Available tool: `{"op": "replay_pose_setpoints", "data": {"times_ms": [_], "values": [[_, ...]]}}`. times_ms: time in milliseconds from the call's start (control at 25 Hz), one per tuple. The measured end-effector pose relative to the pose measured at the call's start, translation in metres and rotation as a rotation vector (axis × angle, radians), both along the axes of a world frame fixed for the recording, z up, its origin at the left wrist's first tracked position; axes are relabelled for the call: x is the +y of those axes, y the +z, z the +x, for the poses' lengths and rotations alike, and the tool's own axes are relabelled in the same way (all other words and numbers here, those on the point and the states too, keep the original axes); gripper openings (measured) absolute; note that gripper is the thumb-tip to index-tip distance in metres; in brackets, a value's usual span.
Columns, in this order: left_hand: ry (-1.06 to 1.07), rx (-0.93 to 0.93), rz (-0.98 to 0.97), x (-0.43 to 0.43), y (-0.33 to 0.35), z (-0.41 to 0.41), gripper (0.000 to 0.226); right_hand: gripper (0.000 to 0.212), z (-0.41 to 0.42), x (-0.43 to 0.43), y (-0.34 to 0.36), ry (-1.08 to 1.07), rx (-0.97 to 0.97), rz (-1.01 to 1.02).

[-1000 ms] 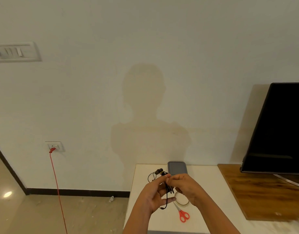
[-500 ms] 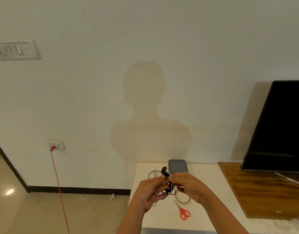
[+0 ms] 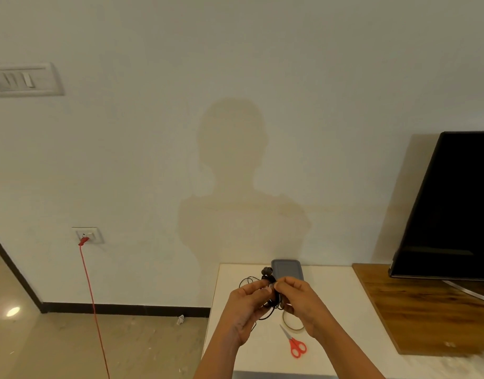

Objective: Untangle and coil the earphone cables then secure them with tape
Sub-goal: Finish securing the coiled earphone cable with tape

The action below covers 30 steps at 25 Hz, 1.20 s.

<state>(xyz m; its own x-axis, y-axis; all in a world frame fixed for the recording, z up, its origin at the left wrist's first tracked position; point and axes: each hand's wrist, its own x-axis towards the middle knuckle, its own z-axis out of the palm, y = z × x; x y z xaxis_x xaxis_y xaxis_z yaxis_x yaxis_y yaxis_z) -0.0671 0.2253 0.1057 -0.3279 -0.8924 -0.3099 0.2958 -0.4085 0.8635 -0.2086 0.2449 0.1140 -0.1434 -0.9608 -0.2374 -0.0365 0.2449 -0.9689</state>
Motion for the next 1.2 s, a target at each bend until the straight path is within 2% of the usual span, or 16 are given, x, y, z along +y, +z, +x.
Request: {"op": "replay_pose_setpoints", "data": {"times_ms": [120, 360, 640, 840, 1080, 1200], "values": [[0.006, 0.013, -0.012, 0.003, -0.004, -0.002, 0.031, 0.017, 0.008, 0.002, -0.007, -0.076, 0.009, -0.039], [0.029, 0.017, -0.042, 0.008, -0.01, -0.003, 0.038, 0.018, 0.013, 0.0, -0.017, -0.117, 0.185, -0.12], [0.053, 0.009, -0.033, 0.013, -0.009, -0.004, 0.031, 0.011, 0.004, 0.001, -0.013, -0.073, 0.309, -0.221], [0.031, 0.034, 0.013, 0.011, -0.004, -0.003, 0.031, 0.016, 0.005, 0.006, -0.005, -0.114, 0.334, -0.395], [0.063, 0.053, 0.048, 0.011, -0.002, 0.0, 0.027, 0.046, -0.006, 0.002, -0.01, 0.095, 0.56, -0.535], [0.063, 0.027, 0.068, 0.011, -0.003, 0.002, 0.027, 0.037, -0.014, 0.001, -0.012, 0.212, 0.586, -0.527]]}}
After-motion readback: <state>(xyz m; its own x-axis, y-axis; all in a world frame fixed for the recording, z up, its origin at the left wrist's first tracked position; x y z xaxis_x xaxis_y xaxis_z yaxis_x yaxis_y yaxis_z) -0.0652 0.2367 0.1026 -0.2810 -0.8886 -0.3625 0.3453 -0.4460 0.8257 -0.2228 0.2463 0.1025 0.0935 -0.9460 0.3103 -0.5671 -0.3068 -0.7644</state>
